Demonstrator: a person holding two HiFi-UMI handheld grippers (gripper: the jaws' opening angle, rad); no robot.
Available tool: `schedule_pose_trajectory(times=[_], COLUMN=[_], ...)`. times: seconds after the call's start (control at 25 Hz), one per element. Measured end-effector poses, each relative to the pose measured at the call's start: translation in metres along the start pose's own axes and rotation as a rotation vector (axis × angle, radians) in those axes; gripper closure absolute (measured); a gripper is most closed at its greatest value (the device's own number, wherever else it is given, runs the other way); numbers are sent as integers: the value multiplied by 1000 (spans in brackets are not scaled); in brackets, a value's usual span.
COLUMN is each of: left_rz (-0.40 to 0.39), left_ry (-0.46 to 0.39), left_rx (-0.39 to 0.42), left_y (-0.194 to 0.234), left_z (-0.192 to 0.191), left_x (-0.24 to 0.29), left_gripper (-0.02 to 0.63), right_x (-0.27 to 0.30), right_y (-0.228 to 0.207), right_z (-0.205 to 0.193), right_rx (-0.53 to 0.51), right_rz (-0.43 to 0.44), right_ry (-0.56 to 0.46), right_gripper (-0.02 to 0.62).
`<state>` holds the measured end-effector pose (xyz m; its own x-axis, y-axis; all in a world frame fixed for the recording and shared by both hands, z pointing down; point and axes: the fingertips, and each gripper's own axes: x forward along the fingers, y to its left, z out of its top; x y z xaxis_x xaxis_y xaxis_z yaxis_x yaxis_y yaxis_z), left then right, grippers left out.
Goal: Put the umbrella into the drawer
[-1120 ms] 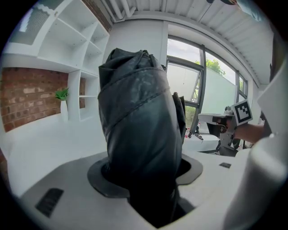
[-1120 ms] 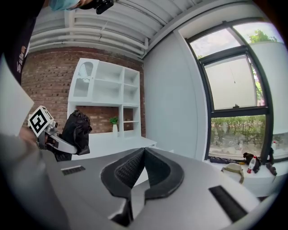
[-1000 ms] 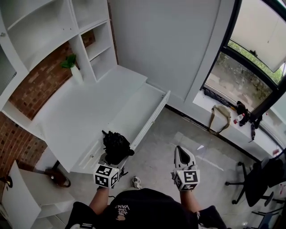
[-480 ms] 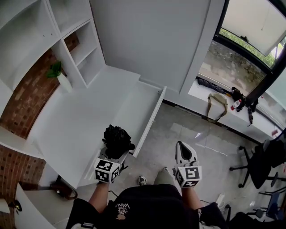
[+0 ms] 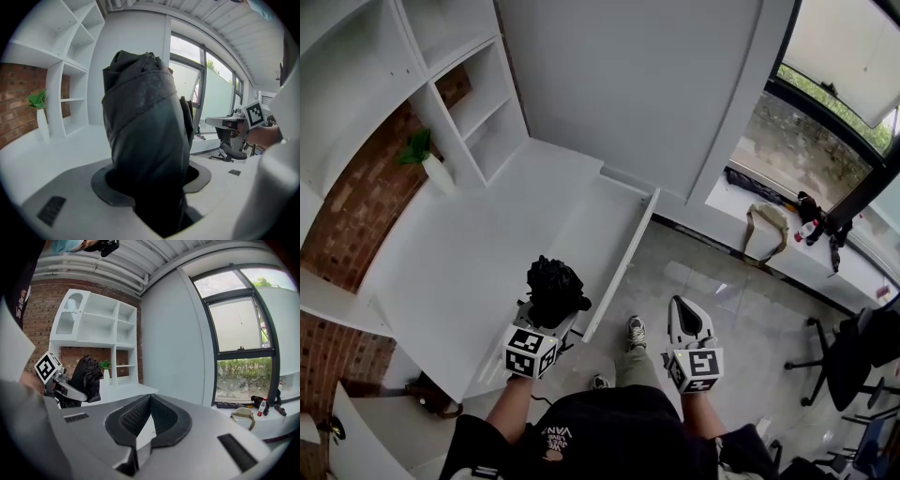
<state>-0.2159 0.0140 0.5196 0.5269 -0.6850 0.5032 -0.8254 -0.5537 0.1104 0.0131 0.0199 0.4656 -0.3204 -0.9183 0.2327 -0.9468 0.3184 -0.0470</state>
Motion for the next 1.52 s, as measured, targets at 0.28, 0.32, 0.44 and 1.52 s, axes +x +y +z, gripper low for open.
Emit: schedule_pose_trajectory(times=[0.28,0.32,0.44,1.52], left_rz=[24,30,37,-35], left_ry=[32,37,53,369], left_rx=[16,17,11,83], left_y=[23,27,37,77], left_z=[24,29,40,23], left_x=[62,72,103,352], left_gripper=[350,350,350,350], right_x=[65,75,102,225], right_y=[-33,-39,-57,-193], right_z=[11,13,20,-12], right_rx=[-15,-16,-16,25], right_rz=[51,59,80,82], right_ry=[17,21,31,148], right_gripper=[601,600,600,600])
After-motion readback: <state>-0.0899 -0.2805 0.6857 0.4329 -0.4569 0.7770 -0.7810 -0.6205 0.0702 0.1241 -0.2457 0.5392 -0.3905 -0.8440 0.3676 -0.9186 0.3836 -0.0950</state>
